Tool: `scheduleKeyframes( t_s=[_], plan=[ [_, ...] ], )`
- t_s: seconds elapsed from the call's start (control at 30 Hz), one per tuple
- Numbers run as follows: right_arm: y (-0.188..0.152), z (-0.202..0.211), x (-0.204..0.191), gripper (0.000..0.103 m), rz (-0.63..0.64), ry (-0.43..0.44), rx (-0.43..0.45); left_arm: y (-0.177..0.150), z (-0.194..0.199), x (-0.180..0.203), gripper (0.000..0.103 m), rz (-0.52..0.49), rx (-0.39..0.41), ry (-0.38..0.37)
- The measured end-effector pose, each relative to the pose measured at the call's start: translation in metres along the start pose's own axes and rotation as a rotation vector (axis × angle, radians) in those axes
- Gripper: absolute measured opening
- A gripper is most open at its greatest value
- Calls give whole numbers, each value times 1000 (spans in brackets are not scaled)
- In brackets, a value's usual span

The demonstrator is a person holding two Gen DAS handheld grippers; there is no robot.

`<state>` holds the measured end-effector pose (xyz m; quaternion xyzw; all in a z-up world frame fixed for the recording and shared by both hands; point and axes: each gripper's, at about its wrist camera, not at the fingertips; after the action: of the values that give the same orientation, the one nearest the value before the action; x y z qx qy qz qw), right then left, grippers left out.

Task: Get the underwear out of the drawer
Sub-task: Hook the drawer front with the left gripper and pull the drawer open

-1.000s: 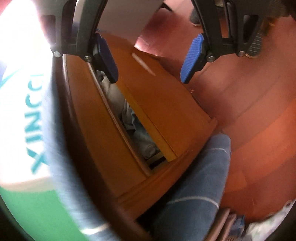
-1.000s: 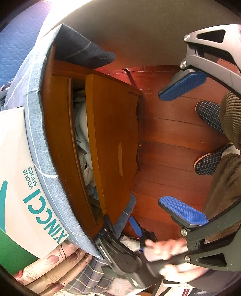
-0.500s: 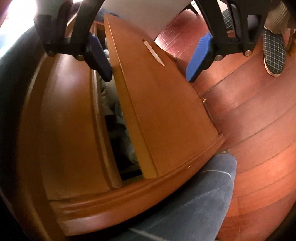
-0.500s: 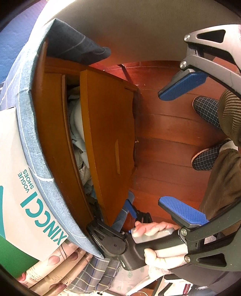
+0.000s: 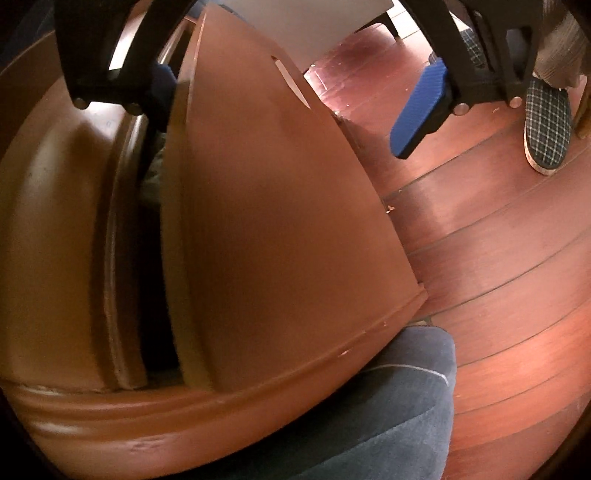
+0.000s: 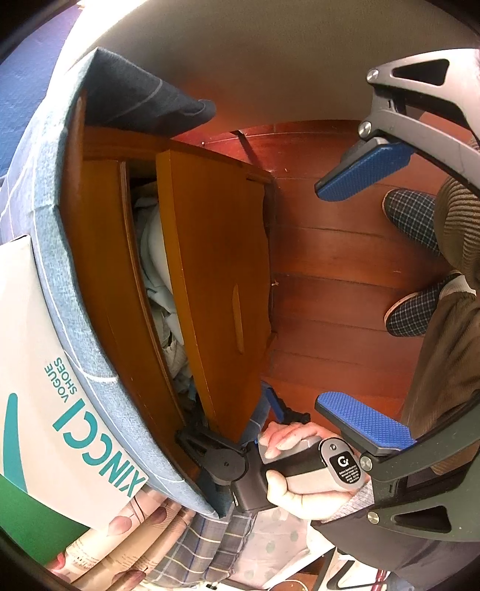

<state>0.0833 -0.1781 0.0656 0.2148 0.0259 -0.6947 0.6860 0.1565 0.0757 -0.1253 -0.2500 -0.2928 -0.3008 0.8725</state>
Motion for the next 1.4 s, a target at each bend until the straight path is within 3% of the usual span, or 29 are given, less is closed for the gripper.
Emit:
scheduleKeyframes(
  t_s=[0.07,0.3,0.57,0.67,0.83,0.93,1.13,1.4],
  plan=[
    [-1,1,-1,103,4,-5,2,-2,-12,-6,103,-33,6,10],
    [1,3,0,103,-1,-3,4,-7,-1,-12,103,-81,-10,112],
    [1,7,1,103,4,-15,18,-29,29,-28,103,-109,-81,212],
    [1,12,2,103,5,-24,29,-42,48,-26,103,-158,-66,289],
    [5,18,6,103,-7,-17,34,-46,67,-26,103,-175,-98,353],
    [13,17,12,103,-32,-1,2,-57,85,0,103,-193,-127,392],
    [47,18,18,103,-58,-13,-78,-56,97,4,103,-241,-136,458],
    [89,6,15,103,-48,7,-255,-58,101,11,103,-283,-136,531]
  ],
)
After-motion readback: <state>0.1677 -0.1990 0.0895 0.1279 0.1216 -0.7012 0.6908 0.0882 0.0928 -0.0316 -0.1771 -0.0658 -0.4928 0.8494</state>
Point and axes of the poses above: each gripper's, at about its wrist camera, not at the fingertips, and z roughly against the way its jaws point, x to its right, y to its top, and after that the axes turned 10 degrees about -x, right-handed
